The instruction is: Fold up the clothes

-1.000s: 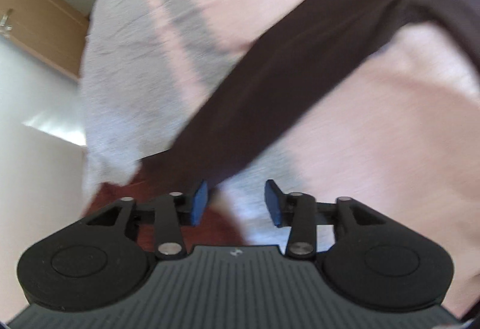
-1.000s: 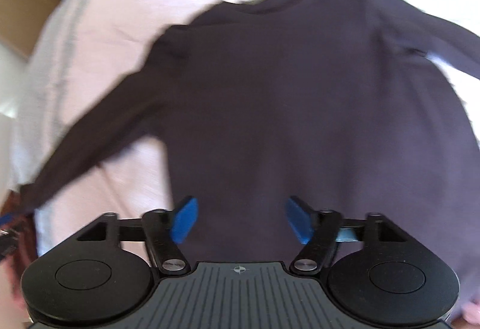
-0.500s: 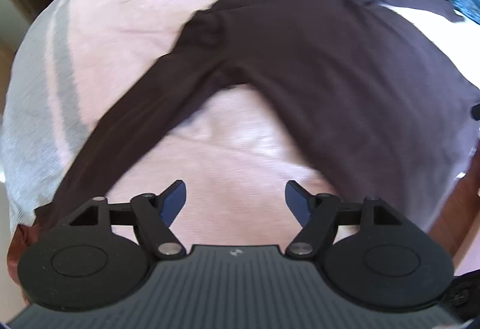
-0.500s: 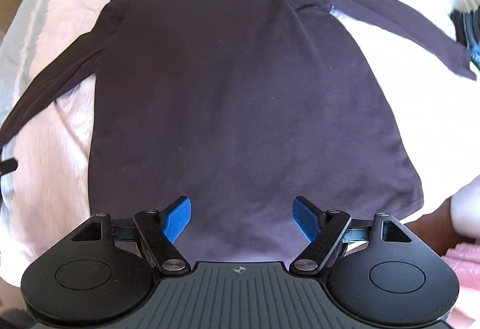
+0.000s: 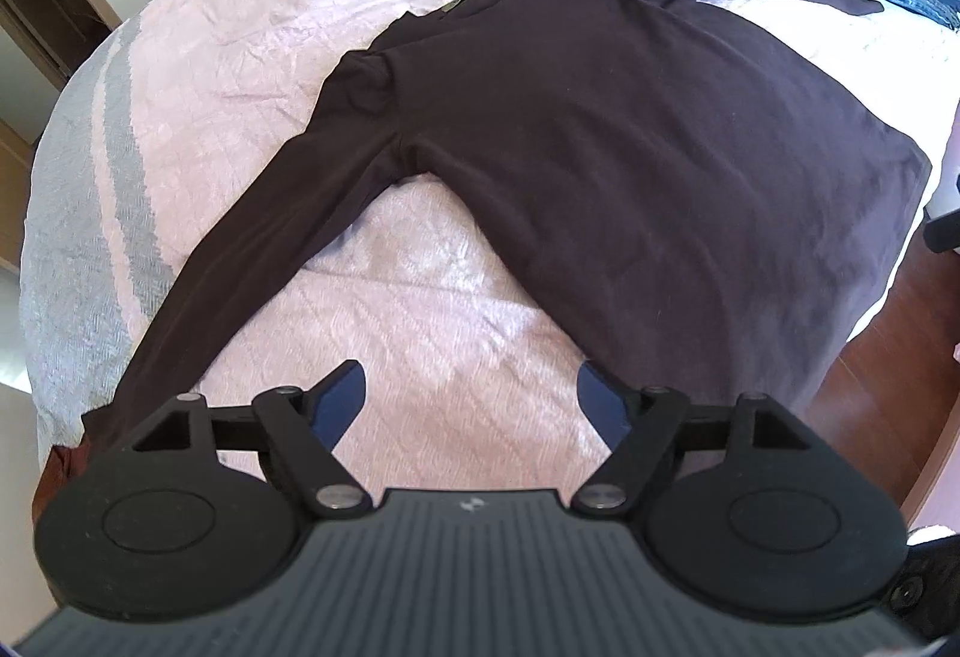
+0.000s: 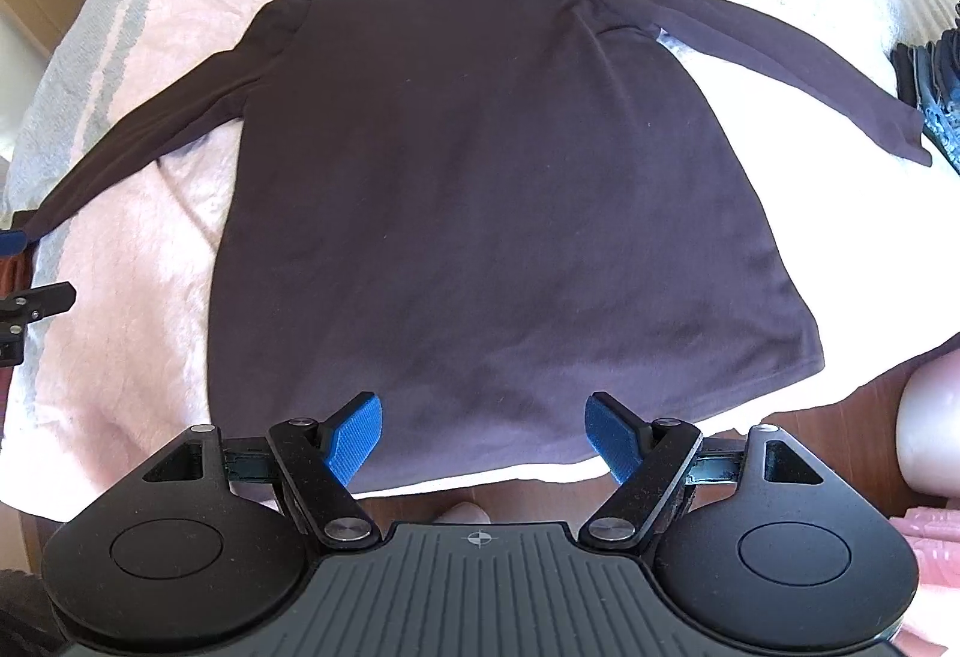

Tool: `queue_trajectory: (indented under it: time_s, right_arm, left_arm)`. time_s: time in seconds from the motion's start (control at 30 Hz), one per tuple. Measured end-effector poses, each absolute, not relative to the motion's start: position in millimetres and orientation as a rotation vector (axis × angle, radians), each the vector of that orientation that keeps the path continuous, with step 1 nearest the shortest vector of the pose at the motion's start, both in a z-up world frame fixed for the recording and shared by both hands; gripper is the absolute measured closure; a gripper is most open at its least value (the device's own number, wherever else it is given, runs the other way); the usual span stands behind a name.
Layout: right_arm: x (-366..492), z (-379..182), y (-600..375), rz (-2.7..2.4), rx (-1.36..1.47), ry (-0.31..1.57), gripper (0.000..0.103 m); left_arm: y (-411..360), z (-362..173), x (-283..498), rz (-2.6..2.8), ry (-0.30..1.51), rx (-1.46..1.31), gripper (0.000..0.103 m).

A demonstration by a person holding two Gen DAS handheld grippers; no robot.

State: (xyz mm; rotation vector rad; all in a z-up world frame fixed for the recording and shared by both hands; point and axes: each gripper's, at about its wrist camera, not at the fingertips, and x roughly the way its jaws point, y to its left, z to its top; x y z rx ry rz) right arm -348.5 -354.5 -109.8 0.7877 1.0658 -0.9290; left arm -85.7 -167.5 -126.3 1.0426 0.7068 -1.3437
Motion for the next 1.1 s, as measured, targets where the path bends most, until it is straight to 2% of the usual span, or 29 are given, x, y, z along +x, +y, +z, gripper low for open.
queue_trajectory:
  time_s: [0.4,1.1]
  right_arm:
    - [-320.3,-102.3,-296.7,-1.028,0.854,1.015,0.025]
    - [-216.7,-91.2,-229.1,-1.053,0.818,1.023,0.025]
  left_arm:
    - [-145.2,-110.5,-20.7,-1.432,0.619,1.044,0.028]
    - [-94.8,-112.2,62.1,-1.447,0.643,1.029,0.028]
